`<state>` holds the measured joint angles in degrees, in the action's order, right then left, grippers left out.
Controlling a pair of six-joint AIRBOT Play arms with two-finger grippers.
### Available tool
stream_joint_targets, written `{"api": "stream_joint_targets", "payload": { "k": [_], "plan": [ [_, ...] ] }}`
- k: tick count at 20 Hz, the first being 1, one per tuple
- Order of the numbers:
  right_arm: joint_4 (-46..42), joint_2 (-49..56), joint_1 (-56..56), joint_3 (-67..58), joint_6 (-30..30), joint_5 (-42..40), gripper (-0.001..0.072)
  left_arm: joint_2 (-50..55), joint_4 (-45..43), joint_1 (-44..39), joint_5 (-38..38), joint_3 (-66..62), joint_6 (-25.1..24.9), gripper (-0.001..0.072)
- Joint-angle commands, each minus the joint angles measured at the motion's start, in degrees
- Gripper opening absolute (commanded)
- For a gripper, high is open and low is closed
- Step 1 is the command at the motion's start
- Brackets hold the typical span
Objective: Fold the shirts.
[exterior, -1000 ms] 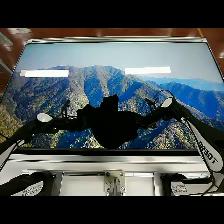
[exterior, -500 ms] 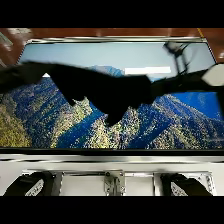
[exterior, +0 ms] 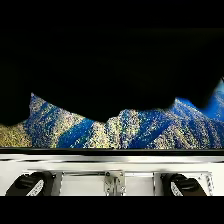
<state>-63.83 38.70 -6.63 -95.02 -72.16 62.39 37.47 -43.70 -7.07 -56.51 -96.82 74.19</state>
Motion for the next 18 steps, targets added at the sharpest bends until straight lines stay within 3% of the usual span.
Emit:
{"api": "stream_joint_targets", "payload": {
  "k": [1, 4, 6, 8, 10, 14, 16, 18],
  "plan": [
    [-3.21, -1.53, 0.02, -1.03, -2.16, 10.16, 0.0067, -0.35, -8.79, -0.09, -14.8, 2.47, 6.21, 0.0042],
    [-8.09, 2.21, 0.02, -0.76, -2.08, 24.02, 0.0067, -0.37, -12.04, -0.09, -23.8, 12.07, 9.07, 0.0042],
    [-8.72, 5.81, 0.02, 1.53, -0.68, 25.62, 0.0067, -0.48, -11.32, -0.09, -24.61, 20.57, 9.07, 0.0042],
    [-8.74, 10.8, 0.02, 4.28, 4.11, 20.46, 0.0067, -0.42, -10.01, -0.11, -21.55, 29.33, 9.07, 0.0042],
    [-8.72, 17.9, 0.02, 5.42, 6.71, 10.25, 0.0067, -0.42, -6.78, -0.11, -16.11, 37.97, 9.03, 0.0042],
    [-4.04, 34.03, 0.02, 5.4, 3.43, -17.27, 0.0067, -0.31, 0.28, -0.11, -5.33, 51.74, 9.01, 0.0042],
    [1.84, 41.22, 0.02, 5.4, 0.81, -22.51, 0.0067, -0.31, 0.68, -0.11, -1.92, 56.41, 9.01, 0.0042],
    [5.73, 47.84, -0.02, 5.4, -1.44, -21.11, 0.0067, -0.31, 0.7, -0.11, 1.25, 59.89, 9.03, 0.0042]
  ]
}}
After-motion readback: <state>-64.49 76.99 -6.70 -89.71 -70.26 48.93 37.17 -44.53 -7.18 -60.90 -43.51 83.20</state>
